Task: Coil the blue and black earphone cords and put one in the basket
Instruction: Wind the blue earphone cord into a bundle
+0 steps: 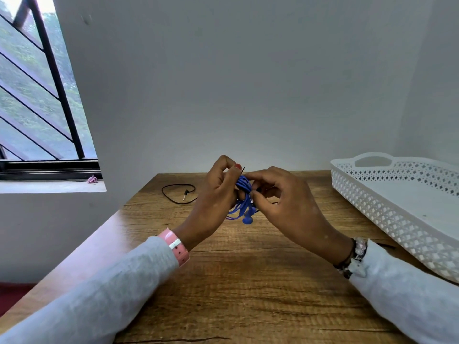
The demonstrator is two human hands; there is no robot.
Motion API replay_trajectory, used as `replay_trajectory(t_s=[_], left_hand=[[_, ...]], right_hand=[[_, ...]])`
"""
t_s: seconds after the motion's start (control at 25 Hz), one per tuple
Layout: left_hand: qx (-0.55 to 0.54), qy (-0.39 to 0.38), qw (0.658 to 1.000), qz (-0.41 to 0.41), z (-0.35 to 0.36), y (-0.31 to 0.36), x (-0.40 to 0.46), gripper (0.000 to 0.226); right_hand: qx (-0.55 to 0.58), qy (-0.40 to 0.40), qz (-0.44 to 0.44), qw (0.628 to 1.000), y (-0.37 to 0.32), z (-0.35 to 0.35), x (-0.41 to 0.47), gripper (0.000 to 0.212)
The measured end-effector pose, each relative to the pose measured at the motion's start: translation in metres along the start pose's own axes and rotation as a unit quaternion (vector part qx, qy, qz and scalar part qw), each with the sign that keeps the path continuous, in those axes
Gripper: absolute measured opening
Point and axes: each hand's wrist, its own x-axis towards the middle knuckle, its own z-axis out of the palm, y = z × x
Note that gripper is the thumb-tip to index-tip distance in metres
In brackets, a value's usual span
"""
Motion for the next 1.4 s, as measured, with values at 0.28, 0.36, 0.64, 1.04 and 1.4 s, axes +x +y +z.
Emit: replay_trajectory(t_s=[0.28,0.36,0.64,1.04,1.4], left_hand=[[-0.057,0.012,0.996,-0.074,0.0010,-0.0057,0.0021,0.026],[-0.062,0.010,0.995,-0.080,0.0024,-0.0055,0.0022,0.025],[-0.039,0.008,0.996,-0.078,0.0008,-0.0061,0.0022,0.018],[-0.067,0.003,0.990,-0.123,0.0004,-0.0084,0.0029,0.021],[-0.011,-0.013,0.994,-0.106,0.0016,-0.0026,-0.0002,0.015]], right_hand=[[-0.039,0.036,-0.016,0.998,0.0000,-0.0014,0.0009,0.029],[-0.039,0.042,-0.015,0.998,0.0003,-0.0011,0.0004,0.027],[-0.026,0.052,-0.016,0.998,-0.0031,-0.0024,0.0001,0.018],[-0.026,0.025,0.015,0.999,0.0037,0.0003,0.0009,0.021],[0.116,0.048,0.094,0.988,-0.0005,-0.0063,0.0020,0.014]])
